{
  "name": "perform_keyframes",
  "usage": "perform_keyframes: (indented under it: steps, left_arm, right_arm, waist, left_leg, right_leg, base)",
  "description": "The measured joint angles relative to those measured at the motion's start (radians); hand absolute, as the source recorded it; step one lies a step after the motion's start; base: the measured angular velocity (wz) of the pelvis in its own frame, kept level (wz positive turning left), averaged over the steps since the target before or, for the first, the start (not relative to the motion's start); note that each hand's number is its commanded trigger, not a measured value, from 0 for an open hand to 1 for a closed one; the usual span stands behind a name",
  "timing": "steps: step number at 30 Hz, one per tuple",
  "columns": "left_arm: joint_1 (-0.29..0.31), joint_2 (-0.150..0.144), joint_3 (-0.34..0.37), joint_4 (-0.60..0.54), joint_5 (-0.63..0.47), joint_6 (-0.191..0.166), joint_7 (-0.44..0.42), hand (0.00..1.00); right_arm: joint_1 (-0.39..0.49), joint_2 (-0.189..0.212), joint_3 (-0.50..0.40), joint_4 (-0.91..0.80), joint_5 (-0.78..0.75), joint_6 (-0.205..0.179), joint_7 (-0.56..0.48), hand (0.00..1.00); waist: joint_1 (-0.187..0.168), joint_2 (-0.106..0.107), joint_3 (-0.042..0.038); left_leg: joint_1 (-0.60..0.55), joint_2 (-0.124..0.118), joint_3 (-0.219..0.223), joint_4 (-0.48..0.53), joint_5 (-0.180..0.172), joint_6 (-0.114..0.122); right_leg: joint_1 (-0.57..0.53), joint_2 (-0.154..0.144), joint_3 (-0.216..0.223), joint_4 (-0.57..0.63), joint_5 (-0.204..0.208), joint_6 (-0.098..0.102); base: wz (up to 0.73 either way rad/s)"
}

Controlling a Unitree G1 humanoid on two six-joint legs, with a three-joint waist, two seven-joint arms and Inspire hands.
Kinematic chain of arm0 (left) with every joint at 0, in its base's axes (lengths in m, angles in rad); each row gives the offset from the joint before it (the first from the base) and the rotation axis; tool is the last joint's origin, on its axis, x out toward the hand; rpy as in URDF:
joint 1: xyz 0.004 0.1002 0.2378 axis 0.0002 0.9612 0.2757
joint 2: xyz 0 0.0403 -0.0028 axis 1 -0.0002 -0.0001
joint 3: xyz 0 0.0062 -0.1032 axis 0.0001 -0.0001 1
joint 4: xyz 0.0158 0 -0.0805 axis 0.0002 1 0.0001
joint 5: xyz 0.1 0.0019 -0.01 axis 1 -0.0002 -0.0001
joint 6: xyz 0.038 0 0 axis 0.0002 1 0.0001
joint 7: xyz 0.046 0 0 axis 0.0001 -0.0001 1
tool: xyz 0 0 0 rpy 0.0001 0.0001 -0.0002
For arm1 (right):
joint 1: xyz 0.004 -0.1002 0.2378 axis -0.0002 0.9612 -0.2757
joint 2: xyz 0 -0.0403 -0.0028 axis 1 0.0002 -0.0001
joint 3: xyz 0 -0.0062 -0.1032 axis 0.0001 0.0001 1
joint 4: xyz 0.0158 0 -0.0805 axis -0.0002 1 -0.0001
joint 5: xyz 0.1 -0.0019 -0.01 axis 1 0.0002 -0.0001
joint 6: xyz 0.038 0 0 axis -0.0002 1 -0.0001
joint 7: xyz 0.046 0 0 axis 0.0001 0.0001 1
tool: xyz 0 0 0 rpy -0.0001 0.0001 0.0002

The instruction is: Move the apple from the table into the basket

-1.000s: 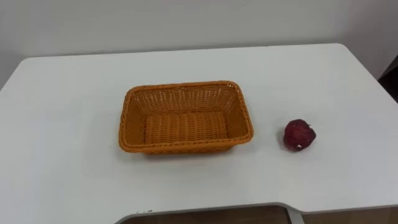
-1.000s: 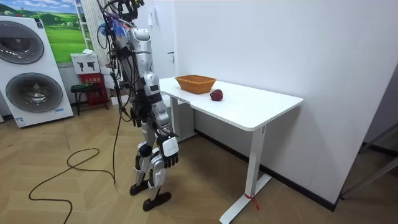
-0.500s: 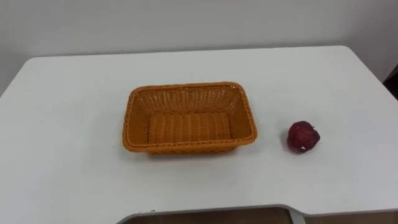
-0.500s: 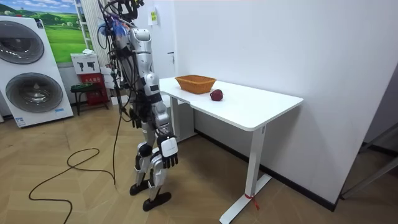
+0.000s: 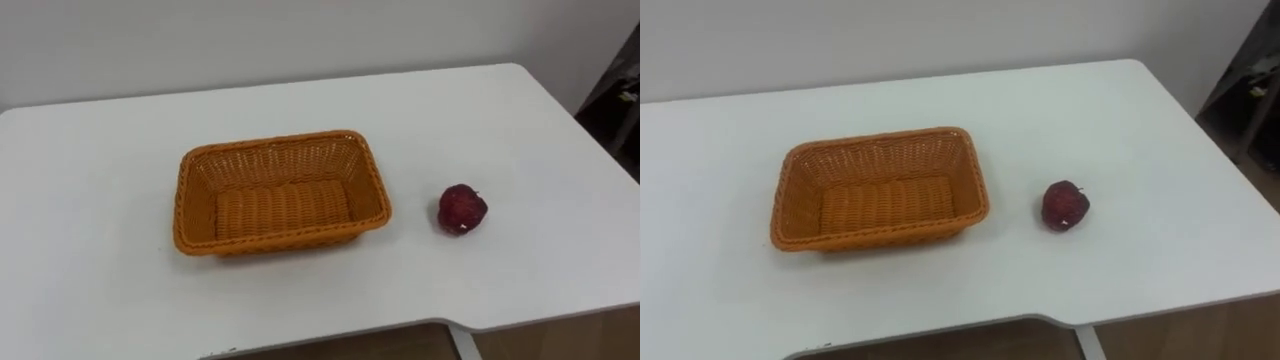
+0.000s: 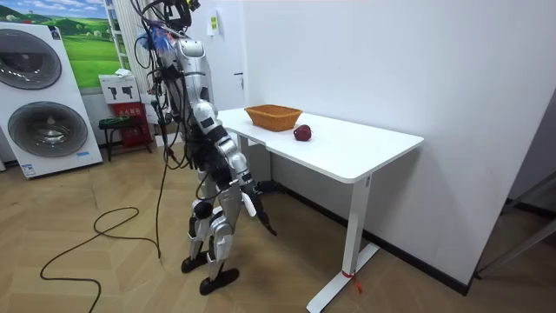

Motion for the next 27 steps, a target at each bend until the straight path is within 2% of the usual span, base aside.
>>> perform_keyframes:
  steps: [1, 4, 7, 13, 15, 17, 21, 25, 27]
  left_arm:
    - [-0.002, 0.0, 0.005, 0.0, 0.0, 0.0, 0.001, 0.0]
    - [-0.014, 0.001, 0.012, 0.0, -0.001, 0.0, 0.018, 0.0]
    - [-0.019, 0.001, 0.013, -0.001, 0.0, -0.002, 0.02, 0.0]
    - [-0.018, 0.001, 0.011, -0.002, -0.002, -0.01, 0.021, 0.0]
    - [-0.011, 0.0, -0.01, -0.002, -0.001, -0.01, 0.02, 0.0]
    - [-0.008, 0.0, -0.022, -0.009, 0.001, -0.01, 0.019, 0.0]
    - [-0.002, 0.0, -0.031, -0.02, 0.005, -0.021, 0.018, 0.0]
    - [-0.01, 0.004, -0.077, -0.02, 0.002, -0.021, 0.02, 0.0]
    - [-0.019, 0.004, -0.106, -0.017, 0.001, -0.021, 0.019, 0.0]
  right_arm:
    - [-0.004, -0.001, -0.013, -0.018, -0.002, -0.006, -0.021, 0.0]
    - [-0.012, -0.001, -0.036, -0.18, -0.016, -0.055, -0.144, 0.0]
    - [-0.014, -0.002, -0.038, -0.303, -0.069, -0.06, -0.224, 0.0]
    - [-0.06, -0.028, -0.038, -0.574, -0.313, -0.096, -0.415, 0.0]
    - [-0.08, -0.032, -0.03, -0.647, -0.438, -0.105, -0.471, 0.0]
    - [-0.09, -0.037, -0.016, -0.697, -0.501, -0.107, -0.49, 0.0]
    - [-0.089, -0.07, 0.081, -0.767, -0.719, -0.118, -0.496, 0.0]
    - [-0.088, -0.074, 0.171, -0.802, -0.878, -0.118, -0.443, 0.0]
    - [-0.087, -0.073, 0.249, -0.802, -0.921, -0.114, -0.358, 0.0]
  waist:
    - [0.0, -0.004, -0.0023]
    - [-0.001, -0.005, -0.0028]
    - [-0.001, -0.01, -0.004]
    - [-0.001, -0.006, -0.0034]
    - [0.006, -0.006, -0.0036]
    - [0.006, -0.006, -0.0036]
    - [0.026, -0.004, -0.0047]
    - [0.031, -0.002, -0.0045]
    - [0.034, -0.003, -0.0041]
  left_leg:
    - [0.0, 0.0, 0.005, -0.001, 0.0, 0.0]
    - [-0.006, 0.0, 0.011, -0.003, 0.0, 0.0]
    - [-0.016, 0.0, 0.012, -0.001, 0.0, 0.0]
    - [-0.039, -0.001, 0.008, 0.0, 0.0, 0.0]
    - [-0.046, -0.001, 0.004, 0.0, 0.0, 0.0]
    - [-0.048, 0.0, 0.003, 0.001, 0.0, 0.0]
    - [-0.045, 0.001, 0.001, -0.002, 0.0, 0.0]
    - [-0.037, 0.002, 0.002, -0.013, 0.0, 0.001]
    - [-0.035, 0.002, 0.001, -0.018, 0.0, 0.001]
  right_leg:
    - [-0.002, 0.0, 0.002, 0.001, 0.0, 0.0]
    - [-0.012, 0.002, 0.013, 0.002, 0.0, 0.001]
    - [-0.02, 0.001, 0.011, 0.002, 0.001, 0.001]
    - [-0.043, 0.001, 0.01, 0.001, 0.003, 0.004]
    - [-0.046, 0.001, 0.006, 0.005, 0.003, 0.004]
    - [-0.047, 0.001, 0.003, 0.002, 0.003, 0.003]
    - [-0.044, 0.002, 0.004, 0.0, 0.004, 0.002]
    - [-0.041, 0.002, -0.002, -0.001, 0.004, 0.002]
    - [-0.041, 0.003, -0.003, -0.003, 0.004, 0.002]
  base:
    - [-0.1]
    - [-0.1]
    - [0.0]
    - [0.02]
    - [0.05]
    - [0.02]
    - [-0.02]
    - [0.0]
    - [0.0]
